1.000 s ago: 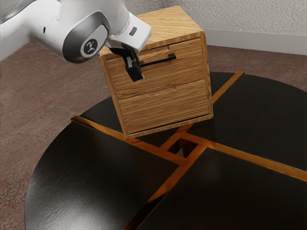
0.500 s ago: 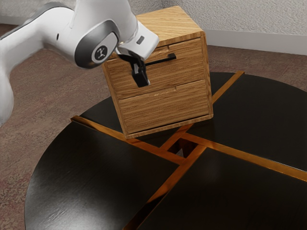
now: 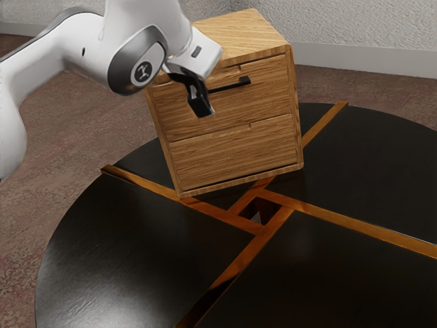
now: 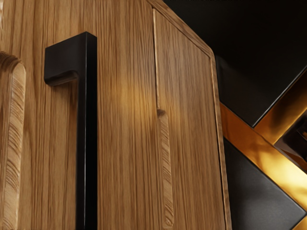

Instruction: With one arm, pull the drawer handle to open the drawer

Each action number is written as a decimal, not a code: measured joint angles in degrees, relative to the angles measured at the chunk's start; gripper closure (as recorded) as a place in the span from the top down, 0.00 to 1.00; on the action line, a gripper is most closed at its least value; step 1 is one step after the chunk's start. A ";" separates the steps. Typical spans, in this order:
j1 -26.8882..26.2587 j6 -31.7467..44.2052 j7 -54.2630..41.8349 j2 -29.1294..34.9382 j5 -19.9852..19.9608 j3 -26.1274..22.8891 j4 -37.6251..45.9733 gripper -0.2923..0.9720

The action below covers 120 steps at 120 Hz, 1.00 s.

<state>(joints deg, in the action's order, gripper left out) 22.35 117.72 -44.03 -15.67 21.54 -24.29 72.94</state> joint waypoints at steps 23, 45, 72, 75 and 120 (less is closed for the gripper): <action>0.07 0.17 -0.27 -1.64 -0.40 0.07 -1.16 0.77; -0.63 0.49 -0.30 -2.66 -0.42 -0.03 -1.98 0.77; -1.89 0.94 -0.29 -6.54 -0.12 -0.06 -5.69 0.77; -1.92 0.98 -0.29 -6.61 -0.09 -0.02 -5.67 0.77; -6.49 1.40 0.06 -6.67 -0.09 4.73 -4.35 0.78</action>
<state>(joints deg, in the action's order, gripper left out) 15.86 119.12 -43.96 -22.34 21.45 -19.56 68.59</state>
